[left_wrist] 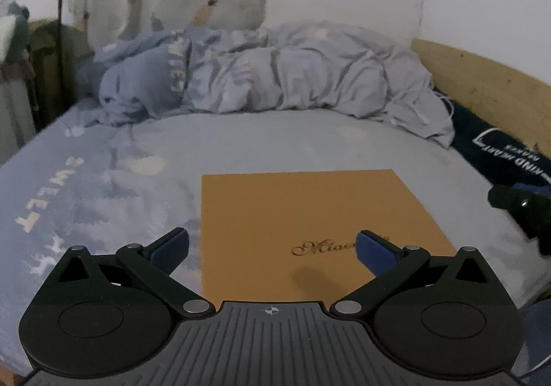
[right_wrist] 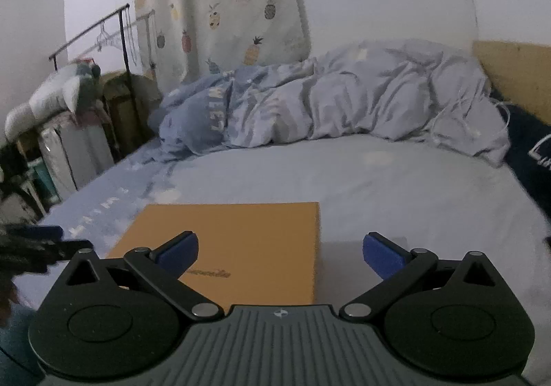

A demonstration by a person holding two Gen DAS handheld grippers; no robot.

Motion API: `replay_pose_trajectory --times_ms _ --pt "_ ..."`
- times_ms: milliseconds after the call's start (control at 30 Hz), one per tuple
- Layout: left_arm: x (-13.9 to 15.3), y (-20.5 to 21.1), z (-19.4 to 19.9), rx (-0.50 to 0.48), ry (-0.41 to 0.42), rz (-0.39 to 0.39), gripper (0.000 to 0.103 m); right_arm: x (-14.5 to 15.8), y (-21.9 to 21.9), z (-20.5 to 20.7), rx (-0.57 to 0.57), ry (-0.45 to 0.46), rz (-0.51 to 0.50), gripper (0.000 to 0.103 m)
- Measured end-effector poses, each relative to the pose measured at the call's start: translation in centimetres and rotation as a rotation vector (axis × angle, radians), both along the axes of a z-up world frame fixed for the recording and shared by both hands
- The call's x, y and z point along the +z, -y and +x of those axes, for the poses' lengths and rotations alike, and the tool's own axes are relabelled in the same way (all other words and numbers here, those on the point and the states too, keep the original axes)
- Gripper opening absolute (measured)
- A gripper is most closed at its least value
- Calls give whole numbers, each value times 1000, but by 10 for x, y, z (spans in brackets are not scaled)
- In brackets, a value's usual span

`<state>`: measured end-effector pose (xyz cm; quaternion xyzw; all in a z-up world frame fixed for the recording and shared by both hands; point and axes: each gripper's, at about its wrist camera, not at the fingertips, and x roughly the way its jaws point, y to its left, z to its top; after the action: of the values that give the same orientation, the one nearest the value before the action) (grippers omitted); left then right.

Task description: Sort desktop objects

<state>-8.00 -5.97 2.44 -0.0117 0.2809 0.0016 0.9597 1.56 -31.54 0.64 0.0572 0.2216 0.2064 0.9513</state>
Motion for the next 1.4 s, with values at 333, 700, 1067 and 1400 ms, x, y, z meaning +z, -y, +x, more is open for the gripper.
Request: replay_pose_trajectory --times_ms 333,700,1067,1400 --pt "4 2 1 39 5 6 103 -4 -5 -1 0 -6 -7 103" --pt "1 18 -1 -23 18 68 103 -8 -5 -4 1 -19 -12 103" --pt "-4 18 2 -30 3 63 103 -11 -5 -3 -5 -33 -6 103" --pt "-6 17 2 -26 -1 52 103 -11 -6 -4 -9 -39 -11 103"
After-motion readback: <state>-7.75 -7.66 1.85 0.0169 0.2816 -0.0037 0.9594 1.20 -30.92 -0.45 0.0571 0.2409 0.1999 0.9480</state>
